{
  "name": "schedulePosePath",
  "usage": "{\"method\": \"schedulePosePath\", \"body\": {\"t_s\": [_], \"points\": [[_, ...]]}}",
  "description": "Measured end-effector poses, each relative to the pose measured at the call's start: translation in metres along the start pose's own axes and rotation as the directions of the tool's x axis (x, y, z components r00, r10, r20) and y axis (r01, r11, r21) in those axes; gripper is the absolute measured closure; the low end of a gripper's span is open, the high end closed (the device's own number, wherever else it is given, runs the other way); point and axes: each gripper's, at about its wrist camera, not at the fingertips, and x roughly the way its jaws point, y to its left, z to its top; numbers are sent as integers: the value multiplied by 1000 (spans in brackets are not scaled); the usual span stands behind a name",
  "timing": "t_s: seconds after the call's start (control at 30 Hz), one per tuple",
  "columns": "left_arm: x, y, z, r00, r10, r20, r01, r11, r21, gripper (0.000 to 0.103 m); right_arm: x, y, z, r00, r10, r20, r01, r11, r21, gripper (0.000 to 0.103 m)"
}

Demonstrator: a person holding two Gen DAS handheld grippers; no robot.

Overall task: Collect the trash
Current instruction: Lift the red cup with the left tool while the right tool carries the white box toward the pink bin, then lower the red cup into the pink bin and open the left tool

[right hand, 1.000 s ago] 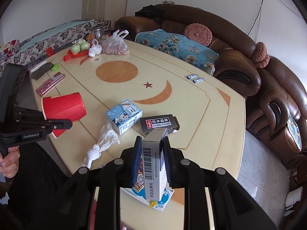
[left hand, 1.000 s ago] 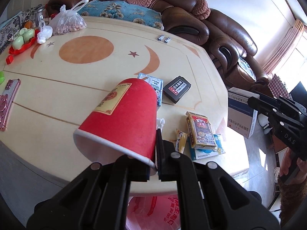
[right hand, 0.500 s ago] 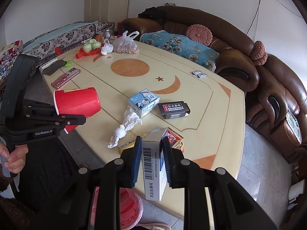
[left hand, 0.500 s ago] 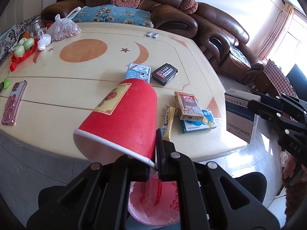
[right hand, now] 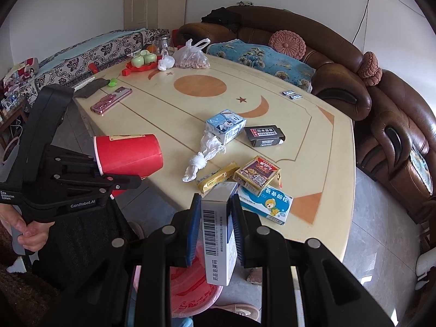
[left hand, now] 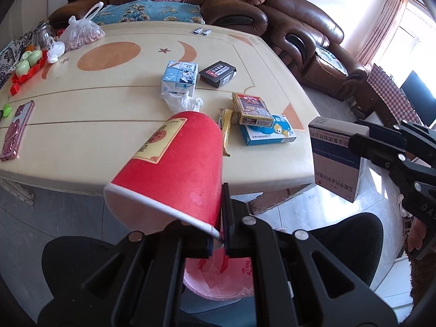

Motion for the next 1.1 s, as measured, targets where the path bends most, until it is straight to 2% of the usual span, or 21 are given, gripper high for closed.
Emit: {"method": "schedulePosePath", "body": {"t_s": [0.07, 0.33, 0.47, 0.83, 1.1], "points": [[2, -2, -6, 1000, -23, -18, 23, 1000, 3, 97, 2, 6, -8, 1000, 7, -11, -7, 1000, -3, 81], [13, -15, -34, 997, -11, -70, 15, 998, 59, 97, 11, 23, -32, 997, 46, -55, -45, 999, 11, 81], [26, -15, -49, 992, -37, -125, 44, 997, 58, 97, 14, 26, -43, 996, 61, -70, -59, 998, 30, 81], [46, -26, -77, 982, -23, -185, 42, 994, 99, 97, 32, 38, -72, 986, 104, -132, -95, 993, 70, 80], [70, -20, -94, 968, -19, -250, 44, 995, 95, 97, 56, 37, -91, 974, 137, -180, -116, 985, 126, 80]]}}
